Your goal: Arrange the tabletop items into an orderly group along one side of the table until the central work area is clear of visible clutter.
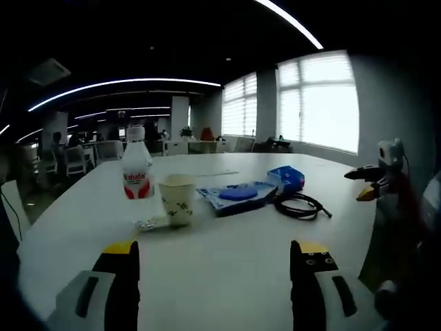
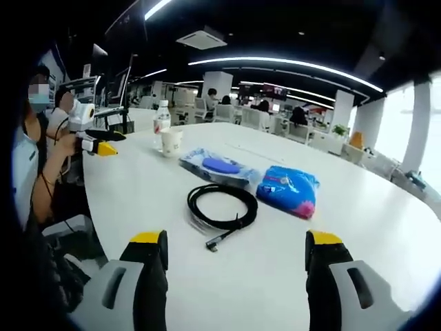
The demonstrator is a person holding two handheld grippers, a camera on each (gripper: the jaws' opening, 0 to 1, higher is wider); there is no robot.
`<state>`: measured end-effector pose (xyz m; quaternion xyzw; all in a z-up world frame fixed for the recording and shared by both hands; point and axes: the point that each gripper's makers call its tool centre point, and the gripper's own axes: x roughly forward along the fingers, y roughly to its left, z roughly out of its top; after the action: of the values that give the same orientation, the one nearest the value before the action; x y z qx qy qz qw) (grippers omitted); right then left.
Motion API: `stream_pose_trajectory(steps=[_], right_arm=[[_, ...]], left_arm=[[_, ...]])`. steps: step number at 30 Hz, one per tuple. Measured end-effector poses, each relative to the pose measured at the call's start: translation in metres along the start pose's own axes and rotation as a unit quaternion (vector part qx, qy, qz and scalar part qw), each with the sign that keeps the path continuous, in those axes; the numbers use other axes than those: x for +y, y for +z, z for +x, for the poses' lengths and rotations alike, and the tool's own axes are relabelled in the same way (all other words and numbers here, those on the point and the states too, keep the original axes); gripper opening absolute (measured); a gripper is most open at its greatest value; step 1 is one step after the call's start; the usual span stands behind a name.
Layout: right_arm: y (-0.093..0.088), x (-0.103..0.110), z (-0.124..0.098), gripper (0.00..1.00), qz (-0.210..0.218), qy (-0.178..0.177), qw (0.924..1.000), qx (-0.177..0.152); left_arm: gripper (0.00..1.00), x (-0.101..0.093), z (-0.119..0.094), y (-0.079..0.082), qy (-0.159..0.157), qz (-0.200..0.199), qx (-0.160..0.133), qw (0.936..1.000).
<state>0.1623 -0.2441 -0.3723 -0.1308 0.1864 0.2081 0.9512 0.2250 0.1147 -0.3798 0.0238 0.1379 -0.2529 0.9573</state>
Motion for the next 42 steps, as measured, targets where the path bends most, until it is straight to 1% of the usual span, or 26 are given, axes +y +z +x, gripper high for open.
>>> stream_pose_trajectory(steps=[2,5,8,11,14,19,26,31,37,42], right_arm=[[-0.001,0.002,-0.001,0.79,-0.003,-0.001,1.0,0.001],[-0.002,0.0,-0.003,0.79,-0.005,-0.014,0.9999,-0.001],[-0.006,-0.002,-0.005,0.81,0.0,-0.023,0.9997,-0.002],[-0.009,-0.003,-0.008,0.81,0.009,-0.029,0.9995,-0.003],[-0.009,-0.004,-0.01,0.84,0.019,-0.029,0.9994,-0.005],[-0.016,-0.001,-0.006,0.84,0.023,-0.025,0.9993,0.016],[-0.011,-0.002,-0.006,0.84,0.03,-0.031,0.9991,0.002],[-0.013,0.0,-0.006,0.85,0.025,-0.031,0.9992,0.008],[-0.013,-0.001,-0.007,0.87,0.027,-0.034,0.999,0.009],[-0.017,-0.003,-0.006,0.85,0.028,-0.042,0.9986,0.016]], left_arm=[[0.9,0.001,-0.003,-0.002,0.007,0.0,0.001,1.0],[0.9,0.0,-0.006,-0.004,0.008,0.001,0.002,1.0],[0.9,-0.001,-0.008,-0.003,0.01,0.002,-0.002,0.9999],[0.9,-0.001,-0.01,-0.003,0.013,0.005,0.0,0.9999],[0.9,0.0,-0.013,-0.001,0.018,0.006,-0.002,0.9998],[0.9,-0.002,-0.015,0.0,0.021,0.007,-0.005,0.9997],[0.91,-0.003,-0.016,-0.003,0.027,0.007,0.001,0.9996],[0.92,-0.001,-0.017,-0.005,0.032,0.006,-0.004,0.9995],[0.94,0.002,-0.018,-0.008,0.037,0.0,-0.001,0.9993],[0.95,0.001,-0.017,-0.008,0.037,0.0,-0.002,0.9993]])
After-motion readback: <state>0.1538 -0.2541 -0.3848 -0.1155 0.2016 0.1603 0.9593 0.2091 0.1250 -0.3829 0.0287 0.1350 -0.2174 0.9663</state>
